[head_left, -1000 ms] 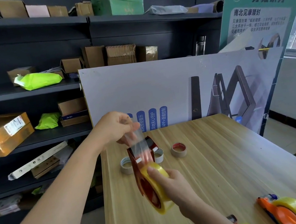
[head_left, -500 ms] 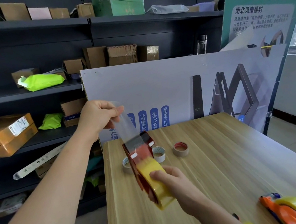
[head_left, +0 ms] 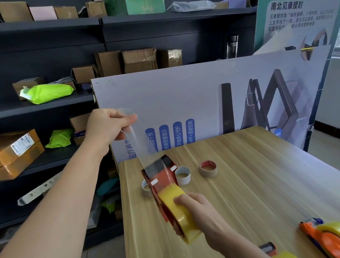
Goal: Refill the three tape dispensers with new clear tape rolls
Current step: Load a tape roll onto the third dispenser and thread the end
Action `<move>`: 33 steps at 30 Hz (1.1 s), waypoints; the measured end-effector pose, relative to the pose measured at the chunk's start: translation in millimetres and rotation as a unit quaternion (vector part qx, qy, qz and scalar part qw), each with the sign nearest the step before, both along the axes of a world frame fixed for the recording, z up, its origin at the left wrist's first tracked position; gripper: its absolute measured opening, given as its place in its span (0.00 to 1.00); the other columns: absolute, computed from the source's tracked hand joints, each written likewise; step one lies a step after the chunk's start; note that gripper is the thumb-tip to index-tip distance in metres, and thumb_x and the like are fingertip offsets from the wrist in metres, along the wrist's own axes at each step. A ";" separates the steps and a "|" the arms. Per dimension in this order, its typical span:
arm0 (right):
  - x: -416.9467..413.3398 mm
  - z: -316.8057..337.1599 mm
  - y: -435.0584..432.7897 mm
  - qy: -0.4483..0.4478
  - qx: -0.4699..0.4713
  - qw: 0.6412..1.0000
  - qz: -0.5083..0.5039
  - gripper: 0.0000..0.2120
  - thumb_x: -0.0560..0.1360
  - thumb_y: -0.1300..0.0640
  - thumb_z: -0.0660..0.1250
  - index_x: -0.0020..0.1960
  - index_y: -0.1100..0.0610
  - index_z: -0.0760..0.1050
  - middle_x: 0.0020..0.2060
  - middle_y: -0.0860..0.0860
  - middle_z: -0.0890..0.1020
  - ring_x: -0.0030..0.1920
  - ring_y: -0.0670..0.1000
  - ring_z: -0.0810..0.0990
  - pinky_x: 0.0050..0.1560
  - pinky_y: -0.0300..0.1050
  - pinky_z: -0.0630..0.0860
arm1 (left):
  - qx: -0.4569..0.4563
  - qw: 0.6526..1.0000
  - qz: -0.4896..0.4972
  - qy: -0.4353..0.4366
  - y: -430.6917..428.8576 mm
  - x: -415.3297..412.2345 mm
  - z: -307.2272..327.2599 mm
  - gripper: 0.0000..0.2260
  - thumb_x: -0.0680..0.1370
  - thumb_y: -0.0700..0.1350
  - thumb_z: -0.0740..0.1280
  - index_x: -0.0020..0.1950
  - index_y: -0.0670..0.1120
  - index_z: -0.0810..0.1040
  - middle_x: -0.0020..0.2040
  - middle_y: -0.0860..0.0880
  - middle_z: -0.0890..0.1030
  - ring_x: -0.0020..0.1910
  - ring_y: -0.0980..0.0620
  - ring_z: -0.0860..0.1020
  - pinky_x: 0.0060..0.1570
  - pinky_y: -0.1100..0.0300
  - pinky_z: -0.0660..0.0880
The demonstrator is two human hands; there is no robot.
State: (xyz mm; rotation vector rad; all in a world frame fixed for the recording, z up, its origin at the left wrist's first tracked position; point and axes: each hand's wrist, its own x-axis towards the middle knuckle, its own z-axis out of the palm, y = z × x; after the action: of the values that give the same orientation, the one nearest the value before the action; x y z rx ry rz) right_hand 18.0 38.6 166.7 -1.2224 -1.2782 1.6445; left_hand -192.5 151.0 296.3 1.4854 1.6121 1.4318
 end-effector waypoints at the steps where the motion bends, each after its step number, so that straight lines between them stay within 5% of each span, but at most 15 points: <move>1: -0.5 -0.7 0.6 -0.005 0.002 1.000 -0.010 0.23 0.68 0.38 0.69 0.50 0.56 0.78 0.33 0.52 0.85 0.30 0.49 0.83 0.32 0.39 0.78 | 0.001 1.000 0.002 0.001 0.6 0.2 0.3 0.11 0.67 0.47 0.78 0.28 0.47 0.80 0.25 0.51 0.80 0.21 0.59 0.74 0.23 0.65 0.73; 5: 4.1 0.8 2.1 0.019 0.040 0.999 0.009 0.28 0.66 0.37 0.72 0.50 0.62 0.80 0.36 0.56 0.86 0.33 0.51 0.83 0.33 0.39 0.78 | 0.008 0.997 0.061 -0.035 4.5 -8.9 -0.9 0.11 0.68 0.46 0.78 0.31 0.45 0.78 0.31 0.47 0.79 0.18 0.59 0.71 0.22 0.66 0.72; 12: 4.7 10.1 4.3 0.006 0.035 0.998 0.055 0.16 0.69 0.51 0.68 0.49 0.63 0.75 0.31 0.52 0.83 0.31 0.50 0.82 0.34 0.40 0.78 | 0.004 0.998 0.049 -0.029 9.8 -10.5 2.4 0.11 0.68 0.46 0.78 0.31 0.46 0.78 0.34 0.48 0.79 0.25 0.54 0.74 0.25 0.63 0.74; 14: 2.8 9.7 3.9 -0.019 0.009 1.000 -0.002 0.14 0.72 0.45 0.70 0.44 0.56 0.76 0.30 0.47 0.84 0.32 0.44 0.83 0.34 0.37 0.79 | 0.000 0.998 0.047 -0.034 12.4 -11.9 2.9 0.11 0.67 0.46 0.78 0.31 0.45 0.78 0.33 0.47 0.79 0.24 0.54 0.73 0.25 0.63 0.74; 17: 5.4 4.3 9.2 -0.041 0.022 0.999 -0.018 0.26 0.65 0.32 0.72 0.44 0.55 0.81 0.38 0.52 0.87 0.38 0.50 0.85 0.41 0.42 0.82 | -0.006 0.996 0.071 -0.053 16.2 -20.8 2.8 0.11 0.68 0.45 0.78 0.32 0.45 0.77 0.31 0.47 0.78 0.19 0.58 0.71 0.23 0.65 0.74; 20: 10.1 9.4 6.6 -0.009 0.016 1.000 0.013 0.23 0.64 0.38 0.74 0.43 0.58 0.82 0.36 0.57 0.86 0.35 0.54 0.82 0.34 0.40 0.80 | -0.026 0.994 0.084 -0.070 18.1 -28.6 0.9 0.11 0.68 0.45 0.77 0.33 0.46 0.76 0.31 0.47 0.77 0.16 0.58 0.70 0.21 0.66 0.73; 27: 13.1 7.2 7.3 0.011 0.002 1.000 0.025 0.18 0.69 0.50 0.71 0.51 0.62 0.75 0.28 0.51 0.83 0.27 0.47 0.79 0.29 0.37 0.76 | -0.047 0.993 0.082 -0.069 22.6 -28.4 -5.3 0.11 0.68 0.44 0.78 0.33 0.45 0.77 0.30 0.47 0.76 0.15 0.60 0.70 0.20 0.68 0.72; 31: 17.8 4.5 11.4 0.028 0.019 0.999 0.018 0.36 0.59 0.44 0.73 0.59 0.66 0.71 0.29 0.54 0.81 0.28 0.51 0.77 0.40 0.47 0.76 | -0.059 0.988 0.095 -0.108 26.0 -36.1 -6.0 0.11 0.69 0.43 0.76 0.33 0.44 0.75 0.29 0.46 0.74 0.14 0.59 0.69 0.19 0.68 0.72; 33: 19.1 2.5 12.8 0.038 0.027 0.999 0.023 0.35 0.59 0.44 0.72 0.57 0.66 0.72 0.29 0.54 0.81 0.27 0.50 0.78 0.41 0.49 0.76 | -0.067 0.988 0.095 -0.105 27.6 -37.6 -6.0 0.11 0.69 0.43 0.76 0.34 0.44 0.75 0.29 0.46 0.74 0.14 0.59 0.70 0.22 0.66 0.73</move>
State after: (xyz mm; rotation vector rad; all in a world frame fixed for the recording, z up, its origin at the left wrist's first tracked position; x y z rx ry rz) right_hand 37.1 51.4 169.2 -1.0956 -1.3026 1.6631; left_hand -230.1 178.5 290.2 1.0908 1.7159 1.4944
